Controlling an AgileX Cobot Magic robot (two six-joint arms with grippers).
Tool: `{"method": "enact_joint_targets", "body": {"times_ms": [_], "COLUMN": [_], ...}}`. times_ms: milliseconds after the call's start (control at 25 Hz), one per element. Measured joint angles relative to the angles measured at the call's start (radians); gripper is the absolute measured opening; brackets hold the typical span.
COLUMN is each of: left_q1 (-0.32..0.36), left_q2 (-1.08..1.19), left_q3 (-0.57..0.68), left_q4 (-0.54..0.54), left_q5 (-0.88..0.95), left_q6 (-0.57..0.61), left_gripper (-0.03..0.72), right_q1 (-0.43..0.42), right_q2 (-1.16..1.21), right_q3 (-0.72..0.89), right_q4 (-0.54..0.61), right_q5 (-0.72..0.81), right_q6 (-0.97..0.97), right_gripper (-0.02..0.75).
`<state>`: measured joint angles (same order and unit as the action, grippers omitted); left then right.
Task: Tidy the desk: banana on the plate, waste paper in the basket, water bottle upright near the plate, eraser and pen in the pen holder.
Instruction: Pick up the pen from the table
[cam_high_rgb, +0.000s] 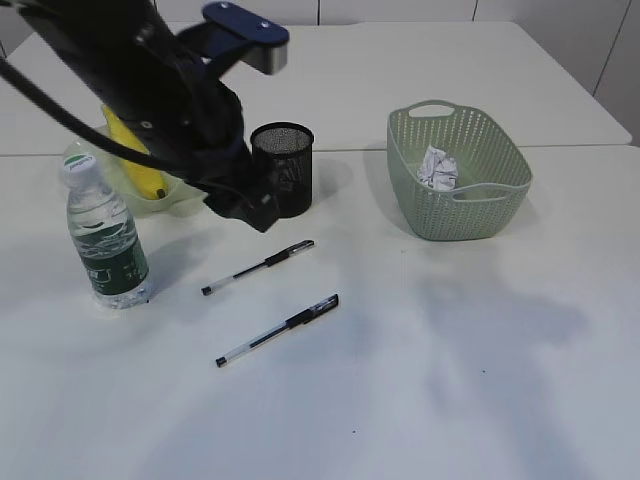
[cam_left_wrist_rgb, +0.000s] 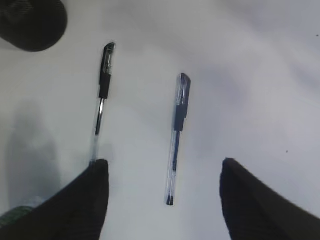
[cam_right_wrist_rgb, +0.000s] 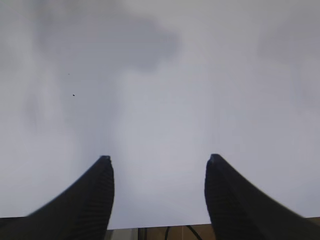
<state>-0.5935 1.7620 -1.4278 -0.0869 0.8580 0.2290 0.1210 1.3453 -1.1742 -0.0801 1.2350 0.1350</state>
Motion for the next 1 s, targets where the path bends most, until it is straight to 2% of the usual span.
{"method": "enact_joint_targets", "body": {"times_ms": [320,560,1000], "left_q1": [-0.01,-0.01,-0.039], "left_q2": [0.211,0.324,0.449], "left_q3": [-0.061,-0.082,-0.23], "left_q4": [-0.054,-0.057,-0.08], "left_q5": [-0.017,-0.027,-0.012], "left_q6": [0.131,0.142,0.142], "left_gripper": [0.481,0.48,0.438], "right_q1": [0.0,0.0,0.0], "right_q2": [0.0,0.0,0.0], "right_q3": [0.0,0.0,0.0], "right_q4": [0.0,0.0,0.0], "right_q5": [0.0,0.0,0.0], "right_q6": [0.002,0.004,0.004], "right_gripper": [0.429,0.43,0.429]}}
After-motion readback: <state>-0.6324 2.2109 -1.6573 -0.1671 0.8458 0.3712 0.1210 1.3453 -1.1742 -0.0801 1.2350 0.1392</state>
